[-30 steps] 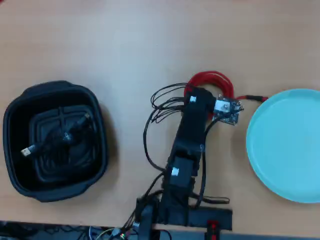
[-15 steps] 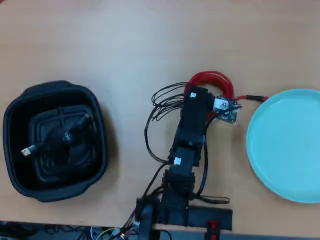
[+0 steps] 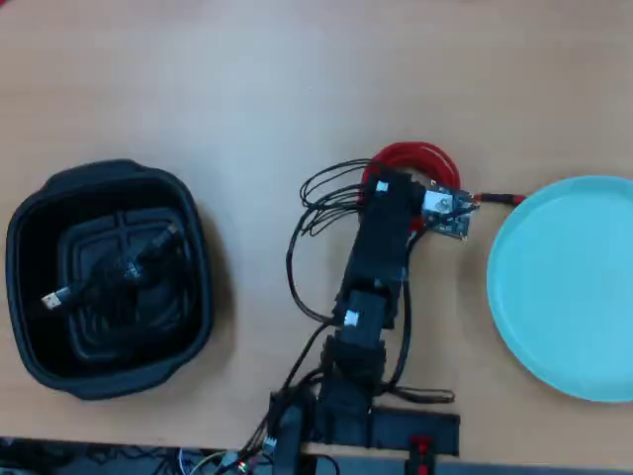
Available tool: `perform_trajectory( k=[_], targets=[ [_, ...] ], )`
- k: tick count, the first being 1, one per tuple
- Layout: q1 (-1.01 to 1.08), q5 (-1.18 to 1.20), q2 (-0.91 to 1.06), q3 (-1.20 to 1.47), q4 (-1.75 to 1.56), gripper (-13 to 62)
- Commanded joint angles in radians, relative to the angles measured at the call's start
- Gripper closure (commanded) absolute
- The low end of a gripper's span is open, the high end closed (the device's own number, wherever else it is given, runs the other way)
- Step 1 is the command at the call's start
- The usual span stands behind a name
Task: Put a black charging cable in a black bowl and put a red charging cable in a green bowl
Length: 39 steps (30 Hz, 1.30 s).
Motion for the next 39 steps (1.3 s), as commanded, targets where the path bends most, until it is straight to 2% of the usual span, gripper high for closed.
perform_trajectory(
  k=[1,8,14,19,39],
  targets=[
    [0.0,0.006,0.003,-0.043,0.003,55.5],
    [-0.023,0.0,0.037,-0.071,0.012,55.5],
    [-0.035,-0.008,0.322,-0.046,0.021,55.5],
    [-0.028,-0.009,0.486,-0.029,0.038,55.4],
    [0.265,-0.147,0.683,-0.046,0.012,54.9]
  ],
)
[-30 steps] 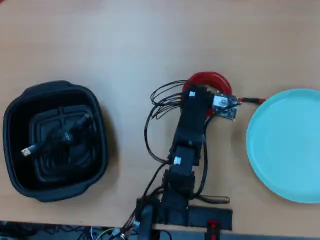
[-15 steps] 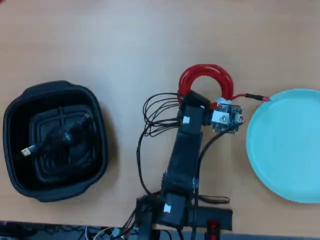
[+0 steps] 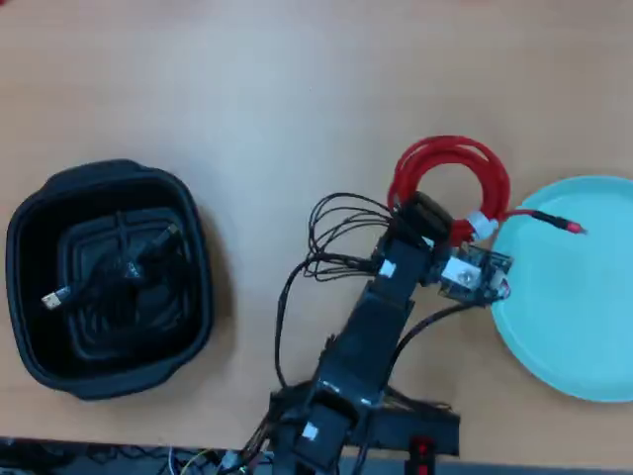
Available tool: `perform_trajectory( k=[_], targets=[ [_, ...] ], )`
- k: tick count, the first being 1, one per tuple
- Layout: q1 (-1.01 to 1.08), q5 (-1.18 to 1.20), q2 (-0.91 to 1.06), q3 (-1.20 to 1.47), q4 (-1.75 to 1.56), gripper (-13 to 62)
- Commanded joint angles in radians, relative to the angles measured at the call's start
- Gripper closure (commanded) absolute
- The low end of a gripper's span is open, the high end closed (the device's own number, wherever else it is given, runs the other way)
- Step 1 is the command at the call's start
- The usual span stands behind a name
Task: Put a black charging cable in a black bowl and put a red charging cable in a green bowl
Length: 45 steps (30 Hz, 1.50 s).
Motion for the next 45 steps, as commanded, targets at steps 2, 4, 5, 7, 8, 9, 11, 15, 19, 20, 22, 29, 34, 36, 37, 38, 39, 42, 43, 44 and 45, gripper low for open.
perform_trajectory(
  k=[2,4,5,7,8,9,11,15,19,20,22,29,34,36,37,38,39,42,43,44,45],
  targets=[
    [0.06,-0.067,0.055,-0.06,-0.058,54.8],
    [0.11,-0.074,0.054,-0.058,-0.08,54.8],
    [0.143,-0.075,0.052,-0.057,-0.084,54.8],
    [0.206,-0.078,0.052,-0.058,-0.087,54.9],
    [0.235,-0.078,0.051,-0.058,-0.094,54.9],
    [0.261,-0.078,0.051,-0.058,-0.104,55.0],
    [0.298,-0.077,0.051,-0.058,-0.137,55.5],
    [0.336,-0.075,0.048,-0.052,-0.201,55.5],
    [0.388,-0.071,0.046,-0.058,-0.206,55.5],
    [0.41,-0.069,0.046,-0.06,-0.209,55.5],
    [0.46,-0.067,0.046,-0.061,-0.227,55.5],
    [0.598,-0.071,0.006,-0.123,-0.334,55.5],
    [0.632,-0.071,-0.221,-0.288,-0.342,55.5],
    [0.638,-0.071,-0.316,-0.359,-0.341,55.5],
    [0.649,-0.071,-0.36,-0.391,-0.341,55.5],
    [0.658,-0.071,-0.4,-0.423,-0.341,55.5],
    [0.663,-0.072,-0.436,-0.454,-0.339,55.5],
    [0.681,-0.074,-0.503,-0.534,-0.337,55.5],
    [0.689,-0.074,-0.515,-0.557,-0.337,55.5],
    [0.693,-0.074,-0.528,-0.583,-0.337,55.5],
    [0.701,-0.074,-0.541,-0.606,-0.337,55.5]
  ],
)
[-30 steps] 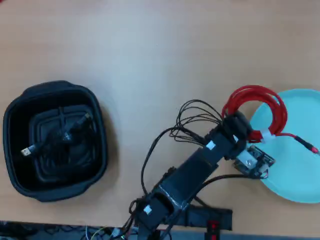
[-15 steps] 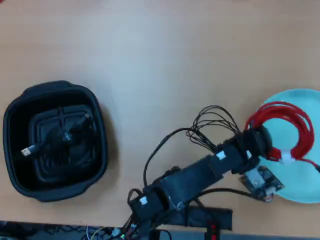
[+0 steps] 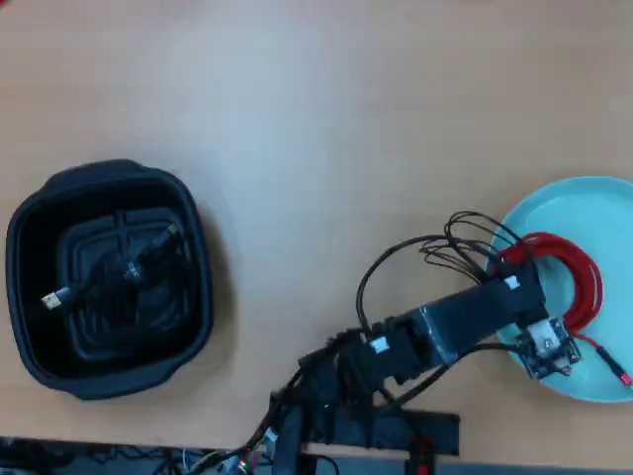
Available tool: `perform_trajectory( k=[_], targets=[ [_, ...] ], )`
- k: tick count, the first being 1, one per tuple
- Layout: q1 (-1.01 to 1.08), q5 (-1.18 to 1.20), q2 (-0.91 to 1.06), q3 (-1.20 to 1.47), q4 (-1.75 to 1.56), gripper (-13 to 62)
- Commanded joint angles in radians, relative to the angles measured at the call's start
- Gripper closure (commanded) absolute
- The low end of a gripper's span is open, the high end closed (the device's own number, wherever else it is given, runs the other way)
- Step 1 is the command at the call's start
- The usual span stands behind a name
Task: Put a black charging cable in a black bowl and put a red charging cable in a green bowl
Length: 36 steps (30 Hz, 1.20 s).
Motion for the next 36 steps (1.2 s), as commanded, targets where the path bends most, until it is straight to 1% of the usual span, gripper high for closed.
perform_trajectory(
  k=[1,5,13,20,26,36],
  targets=[
    [0.026,-0.017,-0.015,-0.623,-0.064,55.5],
    [0.034,-0.031,-0.049,-0.681,-0.064,55.5],
    [0.04,-0.051,-0.075,-0.693,-0.081,55.5],
    [0.046,-0.041,-0.202,-0.805,-0.175,55.5],
    [0.083,-0.044,-0.25,-0.804,-0.176,55.4],
    [0.097,-0.043,-0.253,-0.755,-0.169,54.5]
  ],
)
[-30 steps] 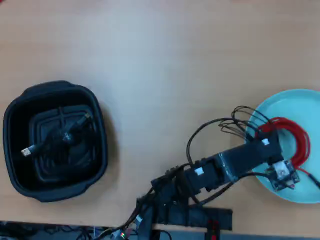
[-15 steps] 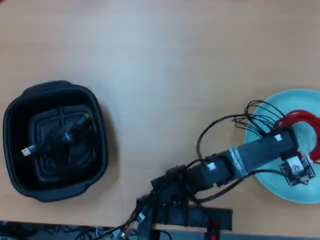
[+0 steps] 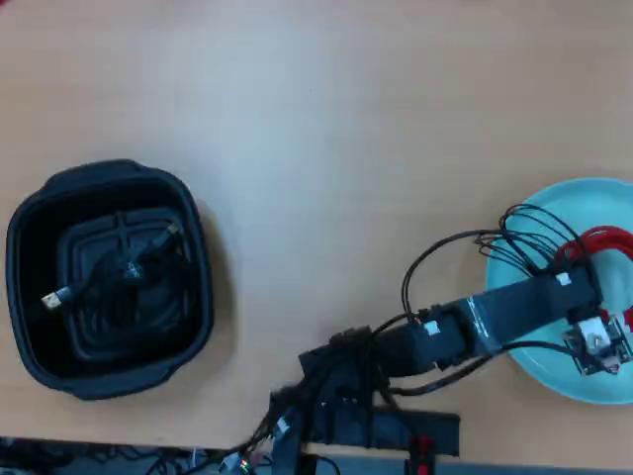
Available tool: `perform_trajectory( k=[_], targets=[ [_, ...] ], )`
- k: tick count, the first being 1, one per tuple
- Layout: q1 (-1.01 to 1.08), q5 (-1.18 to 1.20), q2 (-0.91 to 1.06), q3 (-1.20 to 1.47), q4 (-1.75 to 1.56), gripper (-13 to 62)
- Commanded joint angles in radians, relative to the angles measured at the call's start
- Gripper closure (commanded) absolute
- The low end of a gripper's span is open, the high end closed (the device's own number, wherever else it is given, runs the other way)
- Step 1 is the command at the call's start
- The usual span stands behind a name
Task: Put a black charging cable in a black bowl and put a red charging cable in a green bowl
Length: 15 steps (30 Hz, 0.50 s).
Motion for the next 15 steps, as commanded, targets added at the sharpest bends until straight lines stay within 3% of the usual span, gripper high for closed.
perform_trajectory(
  k=[1,5,12,15],
  targets=[
    [0.011,-0.02,0.018,-0.362,-0.107,54.1],
    [0.008,-0.015,0.023,-0.365,-0.101,50.3],
    [-0.017,-0.003,0.021,-0.374,-0.089,33.2],
    [-0.034,-0.003,0.02,-0.379,-0.091,30.3]
  ],
)
